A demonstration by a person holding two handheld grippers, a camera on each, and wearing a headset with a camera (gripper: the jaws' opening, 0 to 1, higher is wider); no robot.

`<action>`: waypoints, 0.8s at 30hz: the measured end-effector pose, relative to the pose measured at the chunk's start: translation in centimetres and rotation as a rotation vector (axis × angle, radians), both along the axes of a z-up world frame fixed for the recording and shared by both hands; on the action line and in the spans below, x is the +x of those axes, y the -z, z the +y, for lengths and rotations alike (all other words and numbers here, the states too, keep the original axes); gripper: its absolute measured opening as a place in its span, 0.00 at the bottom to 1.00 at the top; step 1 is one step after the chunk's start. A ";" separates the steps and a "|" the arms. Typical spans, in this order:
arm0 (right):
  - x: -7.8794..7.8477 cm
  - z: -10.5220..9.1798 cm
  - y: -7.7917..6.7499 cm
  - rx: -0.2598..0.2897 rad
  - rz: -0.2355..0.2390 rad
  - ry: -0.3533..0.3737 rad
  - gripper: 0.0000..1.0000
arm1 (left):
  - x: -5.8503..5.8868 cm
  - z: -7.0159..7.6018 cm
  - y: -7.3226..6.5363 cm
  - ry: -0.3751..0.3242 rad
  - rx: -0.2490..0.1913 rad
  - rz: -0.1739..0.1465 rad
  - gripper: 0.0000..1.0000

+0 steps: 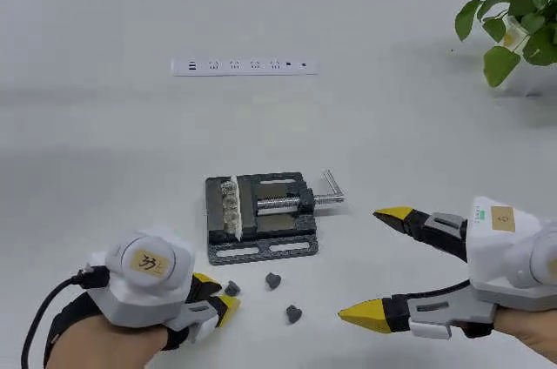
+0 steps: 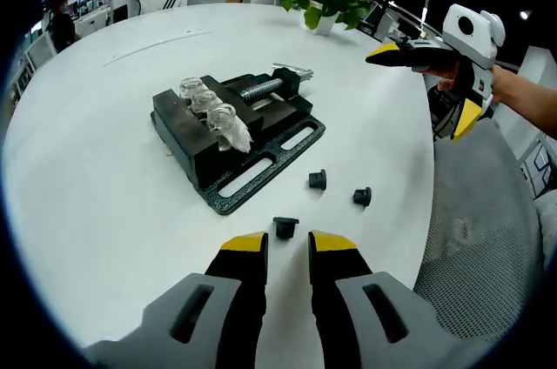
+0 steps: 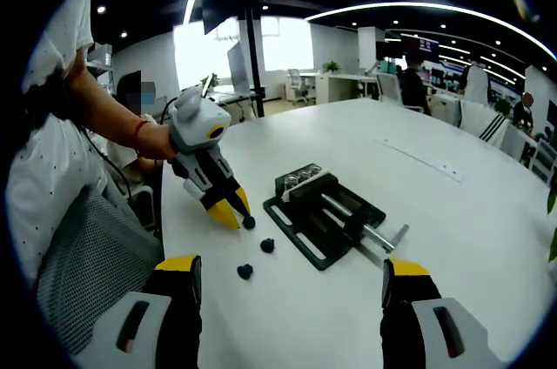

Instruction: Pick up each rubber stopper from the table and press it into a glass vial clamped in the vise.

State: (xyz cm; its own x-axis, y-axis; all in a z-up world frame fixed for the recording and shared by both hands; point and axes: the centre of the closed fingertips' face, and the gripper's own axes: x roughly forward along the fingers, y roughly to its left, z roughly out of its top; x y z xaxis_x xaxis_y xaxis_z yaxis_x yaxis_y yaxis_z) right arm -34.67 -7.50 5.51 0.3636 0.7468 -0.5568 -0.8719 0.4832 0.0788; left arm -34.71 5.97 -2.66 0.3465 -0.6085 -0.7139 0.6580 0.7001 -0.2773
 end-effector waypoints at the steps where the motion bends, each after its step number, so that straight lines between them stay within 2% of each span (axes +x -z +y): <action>1: 0.0 0.0 0.0 0.000 0.001 0.001 0.84 | 0.0 -0.1 0.0 0.002 -0.002 -0.001 0.14; 6: 0.1 0.0 0.1 0.001 0.003 0.000 0.83 | 0.3 -0.1 0.1 0.013 0.011 -0.006 0.12; 13: 0.1 0.1 0.0 0.002 0.002 0.004 0.83 | -0.1 -0.4 -0.1 0.031 0.025 -0.017 0.08; 19: 0.0 0.2 0.0 0.002 0.007 0.002 0.83 | 0.0 -0.2 0.1 0.040 0.031 -0.025 0.05; 24: -0.2 0.5 -0.1 0.002 0.013 -0.006 0.83 | 0.0 -0.2 0.1 0.063 0.038 -0.041 0.05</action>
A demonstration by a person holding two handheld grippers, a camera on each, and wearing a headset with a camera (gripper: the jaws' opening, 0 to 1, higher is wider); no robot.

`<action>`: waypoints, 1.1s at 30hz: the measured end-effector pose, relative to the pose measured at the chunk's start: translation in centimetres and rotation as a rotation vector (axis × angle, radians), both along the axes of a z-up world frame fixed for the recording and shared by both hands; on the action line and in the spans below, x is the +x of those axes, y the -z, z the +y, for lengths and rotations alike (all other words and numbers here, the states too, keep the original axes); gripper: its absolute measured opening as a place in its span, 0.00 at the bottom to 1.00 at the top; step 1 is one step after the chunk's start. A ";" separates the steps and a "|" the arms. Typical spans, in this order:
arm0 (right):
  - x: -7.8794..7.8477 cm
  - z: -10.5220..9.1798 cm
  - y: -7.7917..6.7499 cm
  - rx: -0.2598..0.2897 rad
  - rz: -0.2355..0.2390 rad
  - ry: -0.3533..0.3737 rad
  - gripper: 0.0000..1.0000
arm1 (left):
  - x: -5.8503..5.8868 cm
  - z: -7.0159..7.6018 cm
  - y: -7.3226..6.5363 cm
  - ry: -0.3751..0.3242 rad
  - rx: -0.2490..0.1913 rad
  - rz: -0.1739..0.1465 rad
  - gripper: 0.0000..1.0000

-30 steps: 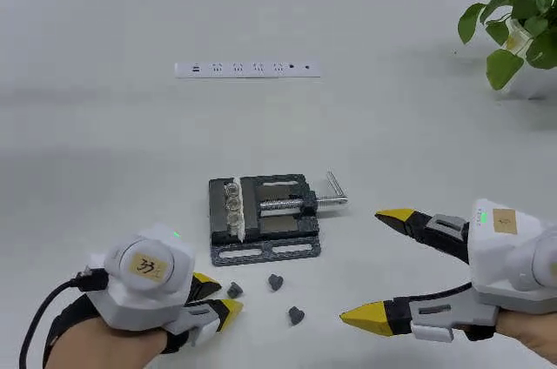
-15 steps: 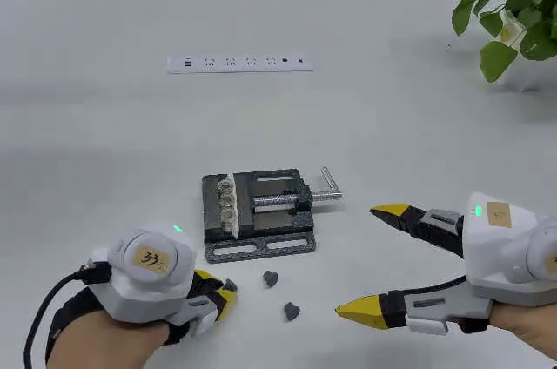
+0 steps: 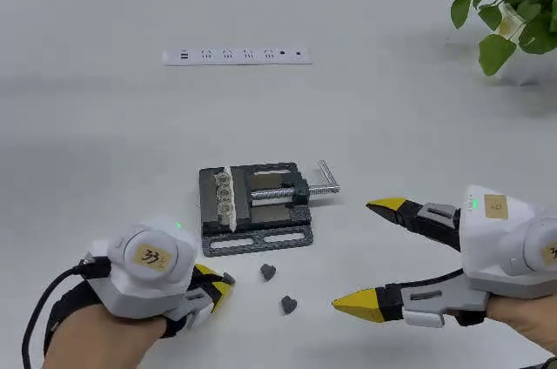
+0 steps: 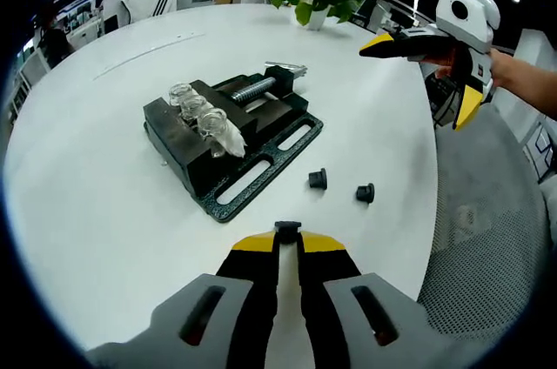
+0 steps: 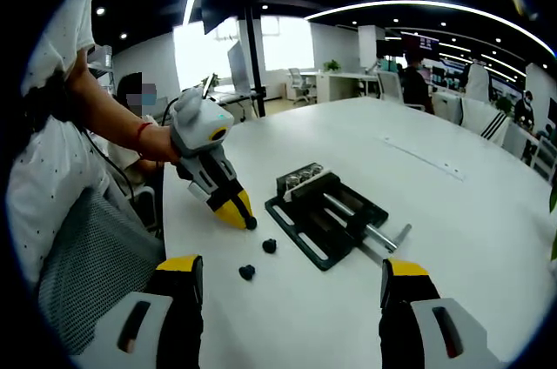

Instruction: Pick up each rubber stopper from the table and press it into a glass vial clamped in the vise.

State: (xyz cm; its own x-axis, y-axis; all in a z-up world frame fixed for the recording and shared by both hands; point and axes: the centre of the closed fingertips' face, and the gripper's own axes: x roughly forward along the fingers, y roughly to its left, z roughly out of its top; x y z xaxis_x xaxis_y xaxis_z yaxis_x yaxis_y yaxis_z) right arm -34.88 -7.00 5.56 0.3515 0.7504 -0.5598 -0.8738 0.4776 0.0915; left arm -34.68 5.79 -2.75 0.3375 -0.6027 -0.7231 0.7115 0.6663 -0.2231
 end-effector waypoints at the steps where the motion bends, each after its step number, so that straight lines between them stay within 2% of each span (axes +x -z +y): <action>1: 0.0 0.1 0.0 0.001 0.002 -0.003 0.82 | 0.0 0.0 -0.1 0.011 0.004 -0.010 0.04; 2: -0.1 0.2 -0.1 0.000 0.002 -0.009 0.82 | -0.1 -0.1 -0.2 0.027 0.008 -0.023 0.04; 5: -0.3 0.8 -0.6 0.002 0.014 -0.026 0.81 | -0.2 -0.4 -1.1 0.040 -0.017 -0.046 0.04; 7: -0.6 1.2 -1.0 0.000 0.029 -0.041 0.78 | -0.3 -1.1 -2.5 0.069 -0.055 -0.081 0.04; 8: -0.7 1.4 -1.2 -0.003 0.037 -0.049 0.77 | -0.3 -1.0 -2.9 0.065 -0.048 -0.084 0.04; 9: -0.9 1.5 -1.2 -0.006 0.061 -0.055 0.75 | -0.3 -1.2 -3.4 0.079 -0.057 -0.105 0.04; 10: -1.1 1.7 -1.5 -0.007 0.097 -0.060 0.73 | -0.3 -1.7 -4.5 0.107 -0.089 -0.137 0.04; 11: -1.0 2.0 -1.8 -0.005 0.093 -0.068 0.71 | -0.5 -1.8 -5.2 0.107 -0.099 -0.141 0.04; 13: -1.2 2.8 -3.0 0.015 0.078 -0.107 0.66 | -0.6 -2.1 -6.6 0.145 -0.122 -0.184 0.04; 14: -1.3 3.4 -3.8 0.029 0.081 -0.127 0.65 | -0.8 -2.2 -7.7 0.147 -0.128 -0.189 0.04; 16: -1.4 4.1 -4.7 0.039 0.080 -0.148 0.60 | -0.8 -2.2 -8.7 0.154 -0.141 -0.210 0.04; 19: -1.5 5.5 -6.3 0.057 0.074 -0.196 0.55 | -1.5 -2.6 -11.0 0.193 -0.183 -0.240 0.04; 21: -1.6 6.2 -7.1 0.068 0.071 -0.223 0.51 | -2.0 -3.0 -12.1 0.219 -0.195 -0.257 0.04; 22: -1.7 6.7 -7.7 0.079 0.078 -0.238 0.48 | -2.4 -3.2 -12.7 0.239 -0.205 -0.272 0.04; 25: -2.3 7.7 -8.7 0.099 0.111 -0.289 0.36 | -2.9 -3.4 -13.9 0.268 -0.218 -0.292 0.04; 31: -3.7 8.8 -9.2 0.059 0.138 -0.394 0.21 | -3.6 -4.0 -15.9 0.301 -0.238 -0.328 0.04; 33: -4.1 9.1 -9.2 0.040 0.139 -0.423 0.20 | -3.7 -4.2 -16.4 0.308 -0.240 -0.336 0.04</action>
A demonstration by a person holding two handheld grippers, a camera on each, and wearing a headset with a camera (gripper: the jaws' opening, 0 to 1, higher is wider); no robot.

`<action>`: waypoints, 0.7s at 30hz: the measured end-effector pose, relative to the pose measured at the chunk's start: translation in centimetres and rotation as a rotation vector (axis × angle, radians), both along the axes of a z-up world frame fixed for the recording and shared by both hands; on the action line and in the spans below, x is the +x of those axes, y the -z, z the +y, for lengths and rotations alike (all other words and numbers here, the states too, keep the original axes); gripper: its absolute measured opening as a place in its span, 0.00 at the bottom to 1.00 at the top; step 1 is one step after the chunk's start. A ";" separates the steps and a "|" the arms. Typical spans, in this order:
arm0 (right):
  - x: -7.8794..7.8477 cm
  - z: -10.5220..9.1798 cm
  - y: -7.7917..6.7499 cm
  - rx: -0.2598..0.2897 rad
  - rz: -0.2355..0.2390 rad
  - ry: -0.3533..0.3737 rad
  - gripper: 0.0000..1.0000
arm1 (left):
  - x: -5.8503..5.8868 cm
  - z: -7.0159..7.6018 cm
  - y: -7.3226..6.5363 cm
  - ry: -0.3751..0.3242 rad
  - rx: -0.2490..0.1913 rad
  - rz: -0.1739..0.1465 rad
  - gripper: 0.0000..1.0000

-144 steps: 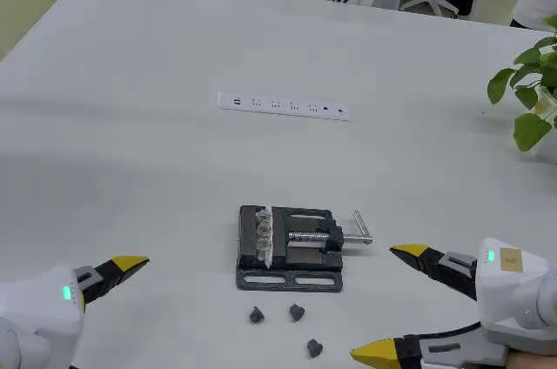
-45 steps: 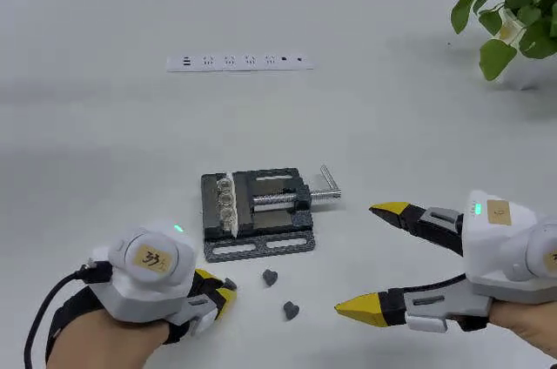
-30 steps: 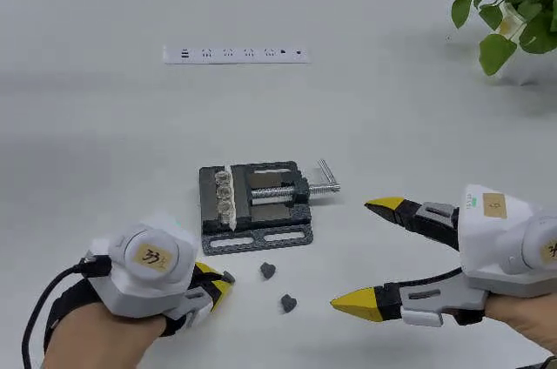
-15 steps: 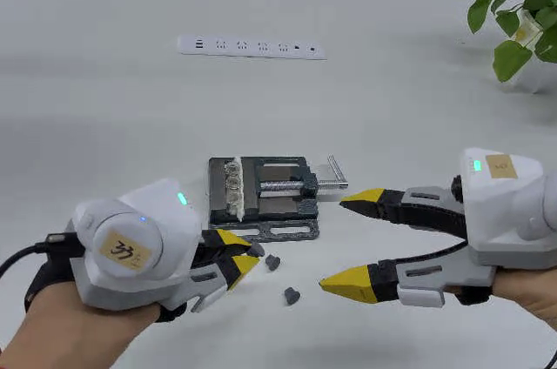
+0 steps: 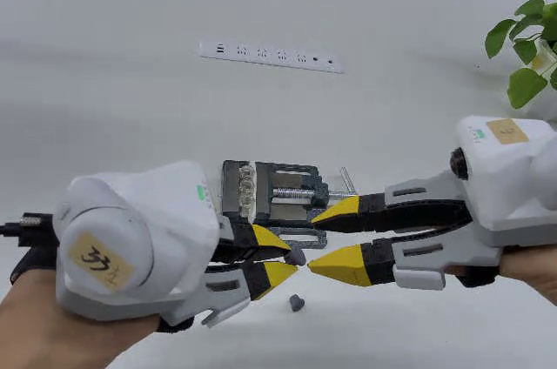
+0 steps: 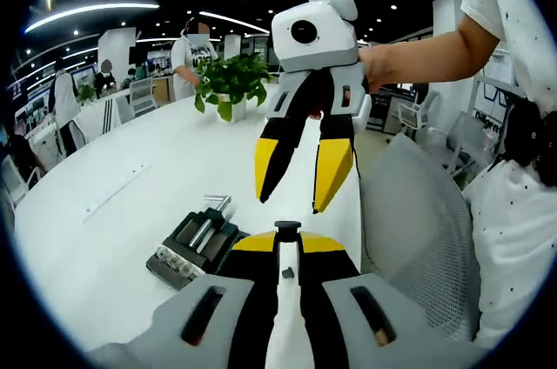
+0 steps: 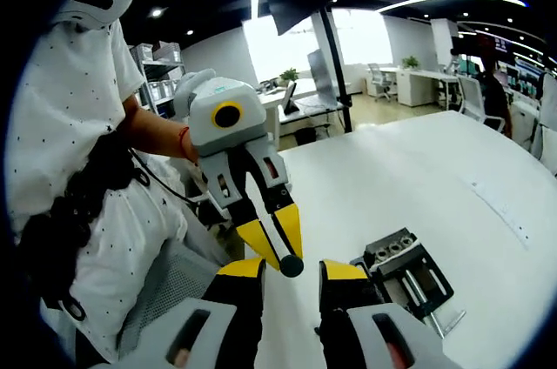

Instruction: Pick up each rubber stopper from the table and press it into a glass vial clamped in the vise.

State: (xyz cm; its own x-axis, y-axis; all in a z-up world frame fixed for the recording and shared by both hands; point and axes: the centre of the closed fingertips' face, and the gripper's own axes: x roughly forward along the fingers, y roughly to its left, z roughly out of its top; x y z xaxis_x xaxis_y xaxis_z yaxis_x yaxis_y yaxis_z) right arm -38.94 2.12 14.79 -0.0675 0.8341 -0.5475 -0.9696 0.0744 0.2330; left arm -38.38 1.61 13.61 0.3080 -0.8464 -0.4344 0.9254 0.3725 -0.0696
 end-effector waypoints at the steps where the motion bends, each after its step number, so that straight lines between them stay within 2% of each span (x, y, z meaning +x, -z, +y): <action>1: -0.1 0.1 0.0 -0.013 -0.008 -0.015 0.19 | 0.0 0.0 0.1 0.006 0.004 -0.008 0.04; 7: -0.7 0.5 -0.1 -0.032 -0.007 -0.065 0.12 | -0.4 -0.2 -0.8 0.024 -0.006 -0.028 0.04; 9: -0.8 0.5 0.0 -0.046 -0.015 -0.080 0.10 | -0.3 -0.2 -0.7 0.026 -0.006 -0.034 0.04; 21: -0.8 0.6 -0.1 -0.050 -0.024 -0.096 0.07 | -0.6 -0.1 -1.0 0.041 -0.004 -0.043 0.04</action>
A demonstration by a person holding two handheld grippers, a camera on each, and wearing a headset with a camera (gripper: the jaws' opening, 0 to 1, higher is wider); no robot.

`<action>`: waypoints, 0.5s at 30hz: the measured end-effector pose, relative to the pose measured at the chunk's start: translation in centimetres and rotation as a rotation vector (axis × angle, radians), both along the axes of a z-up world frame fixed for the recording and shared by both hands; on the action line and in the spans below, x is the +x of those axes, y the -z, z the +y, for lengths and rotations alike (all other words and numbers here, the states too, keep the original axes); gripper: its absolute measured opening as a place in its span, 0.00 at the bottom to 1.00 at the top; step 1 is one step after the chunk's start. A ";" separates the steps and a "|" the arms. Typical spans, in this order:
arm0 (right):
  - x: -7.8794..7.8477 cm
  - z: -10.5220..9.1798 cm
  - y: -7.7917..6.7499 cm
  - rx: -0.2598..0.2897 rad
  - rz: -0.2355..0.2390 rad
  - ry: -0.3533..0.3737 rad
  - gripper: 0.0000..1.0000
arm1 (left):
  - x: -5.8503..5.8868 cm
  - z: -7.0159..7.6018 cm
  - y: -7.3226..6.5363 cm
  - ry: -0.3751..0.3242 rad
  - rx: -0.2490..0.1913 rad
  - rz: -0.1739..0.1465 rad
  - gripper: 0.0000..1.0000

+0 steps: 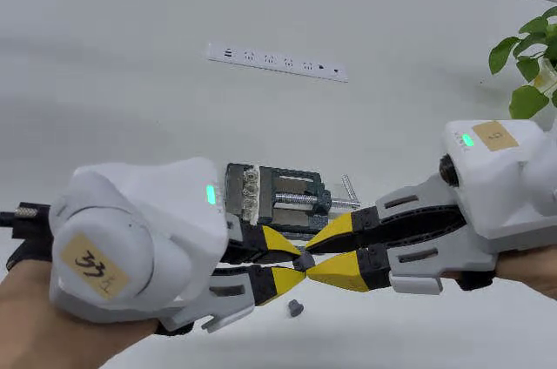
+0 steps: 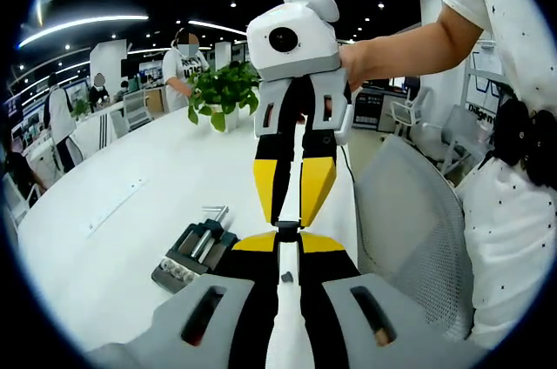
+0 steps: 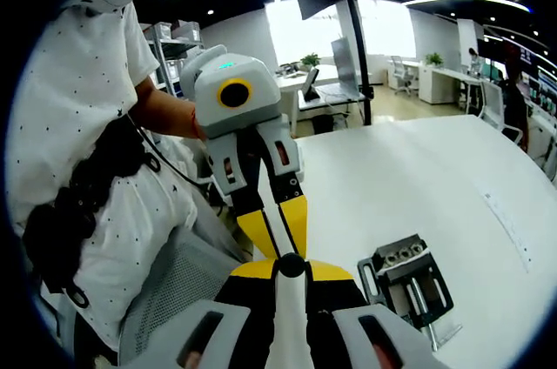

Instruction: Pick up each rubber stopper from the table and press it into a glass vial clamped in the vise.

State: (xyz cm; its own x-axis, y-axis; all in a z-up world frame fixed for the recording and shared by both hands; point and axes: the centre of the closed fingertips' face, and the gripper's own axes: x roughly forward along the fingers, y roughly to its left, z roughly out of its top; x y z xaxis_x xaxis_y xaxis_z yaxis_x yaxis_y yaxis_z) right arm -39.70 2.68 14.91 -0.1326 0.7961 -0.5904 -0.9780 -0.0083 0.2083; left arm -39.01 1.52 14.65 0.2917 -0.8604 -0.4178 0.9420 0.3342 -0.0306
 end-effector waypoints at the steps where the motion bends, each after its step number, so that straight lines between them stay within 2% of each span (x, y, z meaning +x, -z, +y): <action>1: 0.0 0.0 0.0 -0.001 -0.001 0.000 0.07 | 0.0 0.0 0.0 0.000 -0.001 0.001 0.04; 15: 0.0 0.0 0.1 -0.009 -0.003 -0.005 0.06 | 0.0 0.1 0.0 0.009 -0.006 -0.002 0.04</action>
